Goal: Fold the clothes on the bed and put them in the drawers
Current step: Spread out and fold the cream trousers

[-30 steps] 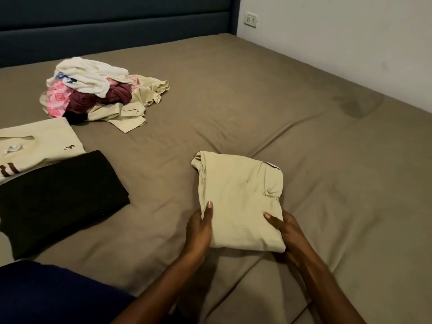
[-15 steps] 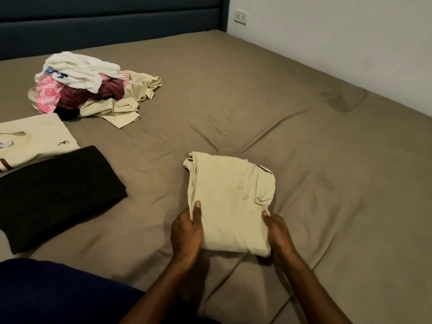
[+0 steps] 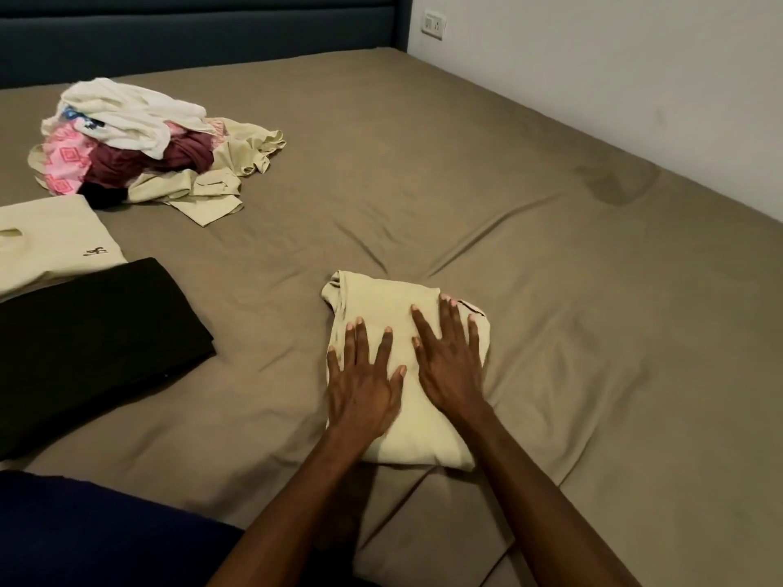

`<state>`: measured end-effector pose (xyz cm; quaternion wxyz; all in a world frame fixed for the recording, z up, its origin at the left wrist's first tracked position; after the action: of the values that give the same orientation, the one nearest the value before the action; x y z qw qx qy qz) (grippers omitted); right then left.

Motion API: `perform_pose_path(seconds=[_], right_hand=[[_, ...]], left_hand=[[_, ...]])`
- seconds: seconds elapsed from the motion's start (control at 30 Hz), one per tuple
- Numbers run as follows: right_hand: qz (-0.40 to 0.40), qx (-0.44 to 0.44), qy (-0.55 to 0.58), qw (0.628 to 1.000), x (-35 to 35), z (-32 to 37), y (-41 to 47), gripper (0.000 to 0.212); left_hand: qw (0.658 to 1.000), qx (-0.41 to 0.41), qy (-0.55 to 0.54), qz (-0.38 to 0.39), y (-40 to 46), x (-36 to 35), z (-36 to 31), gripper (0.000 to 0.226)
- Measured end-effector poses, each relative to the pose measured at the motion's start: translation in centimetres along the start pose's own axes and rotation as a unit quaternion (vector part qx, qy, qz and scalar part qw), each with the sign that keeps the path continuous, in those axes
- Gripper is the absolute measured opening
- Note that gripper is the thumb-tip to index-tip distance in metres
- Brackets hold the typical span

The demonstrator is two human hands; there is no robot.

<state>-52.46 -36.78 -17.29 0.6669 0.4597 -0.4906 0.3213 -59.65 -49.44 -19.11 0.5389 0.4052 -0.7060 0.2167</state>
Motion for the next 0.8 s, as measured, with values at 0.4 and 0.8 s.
perform_pose_path(seconds=[0.4, 0.8], right_hand=[[0.111, 0.012, 0.082, 0.990, -2.5, -4.9, 5.7, 0.094], [0.231, -0.050, 0.341, 0.910, -3.2, -7.1, 12.1, 0.062]], left_hand=[[0.983, 0.165, -0.078, 0.004, -3.3, 1.0, 3.9, 0.090], [0.877, 0.339, -0.232, 0.250, -4.2, 1.2, 8.3, 0.108]])
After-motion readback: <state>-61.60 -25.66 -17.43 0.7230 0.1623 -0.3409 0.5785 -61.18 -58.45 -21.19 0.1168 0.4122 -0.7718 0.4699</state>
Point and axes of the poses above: each hand's wrist, its own y-axis towards the middle knuckle, its own x-axis out of the back of the hand, z = x × y, the point moved 9 cm from there along y, towards the middle knuckle, and after that the axes turned 10 degrees about x, right-handed, at the moved point
